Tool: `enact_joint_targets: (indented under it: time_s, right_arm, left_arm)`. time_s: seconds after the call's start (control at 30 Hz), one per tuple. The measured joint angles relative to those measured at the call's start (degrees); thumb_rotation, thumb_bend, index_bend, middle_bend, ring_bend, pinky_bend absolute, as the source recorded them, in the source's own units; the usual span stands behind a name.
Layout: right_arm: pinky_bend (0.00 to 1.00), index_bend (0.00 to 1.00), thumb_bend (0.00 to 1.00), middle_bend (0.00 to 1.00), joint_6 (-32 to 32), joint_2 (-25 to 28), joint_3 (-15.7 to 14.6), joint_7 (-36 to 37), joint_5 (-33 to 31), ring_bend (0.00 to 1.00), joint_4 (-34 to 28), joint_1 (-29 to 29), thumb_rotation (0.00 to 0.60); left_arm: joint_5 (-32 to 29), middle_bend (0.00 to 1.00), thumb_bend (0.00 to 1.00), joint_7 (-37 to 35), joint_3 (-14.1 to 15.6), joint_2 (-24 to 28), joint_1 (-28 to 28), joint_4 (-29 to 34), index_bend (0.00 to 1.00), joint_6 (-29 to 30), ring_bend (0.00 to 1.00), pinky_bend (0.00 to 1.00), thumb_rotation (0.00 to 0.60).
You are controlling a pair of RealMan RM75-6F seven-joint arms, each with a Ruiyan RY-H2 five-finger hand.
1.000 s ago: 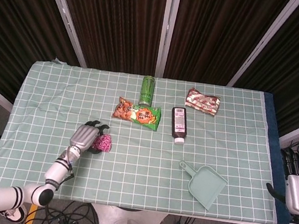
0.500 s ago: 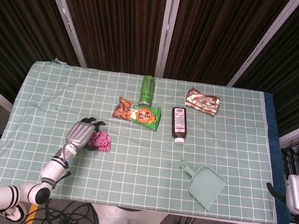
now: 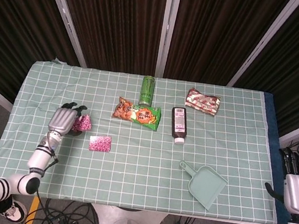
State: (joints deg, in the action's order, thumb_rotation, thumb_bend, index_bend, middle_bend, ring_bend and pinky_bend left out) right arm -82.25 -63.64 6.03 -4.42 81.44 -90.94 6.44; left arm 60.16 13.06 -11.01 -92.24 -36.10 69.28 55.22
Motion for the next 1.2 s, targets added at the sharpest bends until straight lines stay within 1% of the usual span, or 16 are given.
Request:
enact_joint_targets:
  time_s: [0.03, 0.07, 0.13, 0.2, 0.33, 0.47, 0.6, 0.7, 0.83, 0.97, 1.2]
  right_arm:
    - [0.00, 0.00, 0.10, 0.00, -0.01, 0.07, 0.00, -0.12, -0.03, 0.00, -0.19, -0.01, 0.600]
    - [0.00, 0.00, 0.10, 0.00, -0.03, 0.13, -0.01, -0.19, -0.03, 0.00, -0.32, -0.02, 0.600]
    - [0.00, 0.00, 0.10, 0.00, -0.04, 0.21, 0.00, -0.29, -0.09, 0.00, -0.48, -0.03, 0.600]
    - [0.00, 0.00, 0.10, 0.00, 0.04, 0.26, -0.03, -0.15, -0.14, 0.00, -0.54, -0.04, 0.600]
    - [0.00, 0.00, 0.10, 0.00, 0.33, 0.24, -0.09, -0.04, -0.27, 0.00, -0.49, 0.02, 0.600]
    - [0.00, 0.00, 0.10, 0.00, 0.55, 0.17, -0.11, 0.02, -0.38, 0.00, -0.37, 0.11, 0.600]
    - [0.00, 0.00, 0.10, 0.00, 0.77, 0.06, -0.08, 0.12, -0.52, 0.00, -0.21, 0.21, 0.600]
    - [0.00, 0.00, 0.10, 0.00, 1.00, -0.05, -0.15, 0.35, -0.58, 0.00, 0.01, 0.27, 0.600]
    - [0.00, 0.00, 0.10, 0.00, 1.03, 0.00, -0.17, 0.63, -0.56, 0.00, 0.14, 0.27, 0.600]
    - [0.00, 0.00, 0.10, 0.00, 0.93, 0.07, -0.03, 0.88, -0.74, 0.00, 0.26, 0.24, 0.600]
    - [0.00, 0.00, 0.10, 0.00, 1.25, 0.10, -0.14, 1.58, -0.79, 0.00, 0.55, 0.26, 0.600]
  left_arm:
    - [0.47, 0.05, 0.18, -0.67, -0.02, -0.11, 0.14, -0.51, 0.14, 0.39, 0.02, 0.19, 0.600]
    - [1.08, 0.00, 0.17, -1.35, -0.01, -0.26, 0.29, -0.92, 0.13, 0.93, 0.00, 0.18, 0.600]
    - [2.39, 0.00, 0.17, -2.98, 0.07, -0.36, 0.51, -1.49, 0.12, 2.02, 0.00, 0.18, 0.600]
    - [2.67, 0.00, 0.17, -3.93, 0.23, -0.18, 0.70, -1.55, 0.12, 1.60, 0.00, 0.17, 0.600]
    - [3.38, 0.04, 0.17, -5.47, 0.68, 0.45, 1.26, -0.84, 0.12, 0.27, 0.00, 0.17, 0.600]
    - [3.97, 0.14, 0.17, -6.02, 0.71, 1.03, 1.46, 0.46, 0.12, 0.47, 0.00, 0.17, 0.600]
    - [3.90, 0.22, 0.16, -6.68, 0.63, 1.95, 1.67, 3.48, 0.12, 0.13, 0.02, 0.16, 0.600]
    - [3.25, 0.24, 0.15, -6.80, 0.63, 2.54, 1.91, 6.97, 0.12, -0.24, 0.02, 0.14, 0.600]
    - [2.52, 0.26, 0.15, -5.68, 1.09, 2.61, 2.14, 10.83, 0.12, -0.28, 0.02, 0.14, 0.600]
    - [1.28, 0.28, 0.15, -4.58, 1.36, 1.75, 1.90, 12.07, 0.12, -0.87, 0.03, 0.14, 0.600]
    - [0.35, 0.28, 0.15, -1.68, 2.04, -2.13, 0.74, 11.92, 0.12, -1.36, 0.03, 0.14, 0.600]
